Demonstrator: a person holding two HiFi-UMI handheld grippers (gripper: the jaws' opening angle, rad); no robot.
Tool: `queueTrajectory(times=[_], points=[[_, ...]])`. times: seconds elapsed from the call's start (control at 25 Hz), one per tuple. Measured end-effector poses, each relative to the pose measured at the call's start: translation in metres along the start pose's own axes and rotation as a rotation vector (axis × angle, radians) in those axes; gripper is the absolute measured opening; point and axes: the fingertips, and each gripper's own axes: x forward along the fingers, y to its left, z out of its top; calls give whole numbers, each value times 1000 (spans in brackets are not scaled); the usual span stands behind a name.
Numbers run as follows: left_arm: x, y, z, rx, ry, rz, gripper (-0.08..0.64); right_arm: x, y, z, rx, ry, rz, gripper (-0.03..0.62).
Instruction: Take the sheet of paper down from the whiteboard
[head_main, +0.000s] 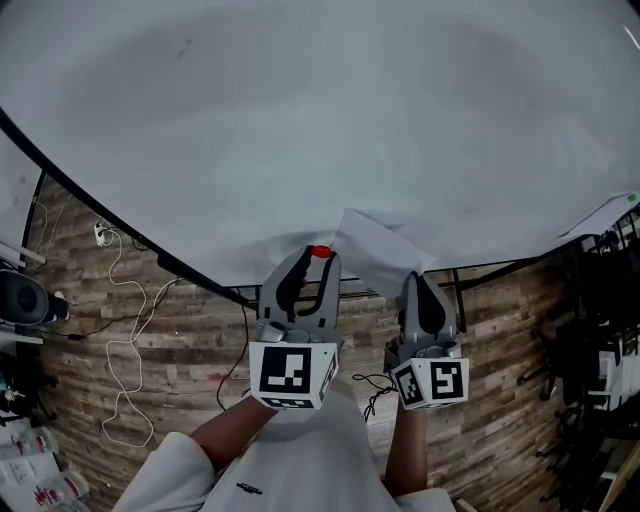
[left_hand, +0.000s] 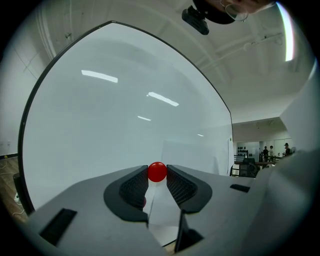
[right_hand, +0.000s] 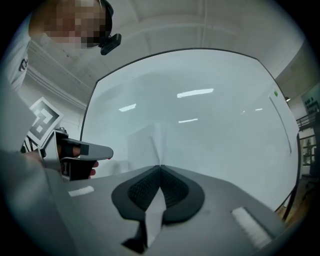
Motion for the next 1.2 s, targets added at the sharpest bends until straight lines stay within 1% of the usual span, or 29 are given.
queueTrajectory(times=[0.12, 0.24, 0.56, 0.68, 0.88, 1.04, 1.2], points=[[-3, 2, 1, 0, -1, -19, 120, -11, -7, 7, -1, -25, -51, 11], [-7, 4, 3, 4, -3, -32, 120, -22, -11, 16, -24, -48, -98, 11], [-12, 11, -1, 22, 0, -75, 120, -42, -22, 21, -59, -70, -187, 11], [-16, 15, -2, 37, -2, -92, 120, -48, -22, 19, -73, -65, -197, 11], [-21, 28, -14, 91, 14, -113, 120, -46, -17, 16, -103, -54, -202, 11], [-25, 37, -18, 90, 23, -105, 120, -42, -13, 19, -120, -59, -192, 11], [-24, 35, -25, 99, 43, -119, 120, -39, -10, 25, -124, -70, -181, 11]])
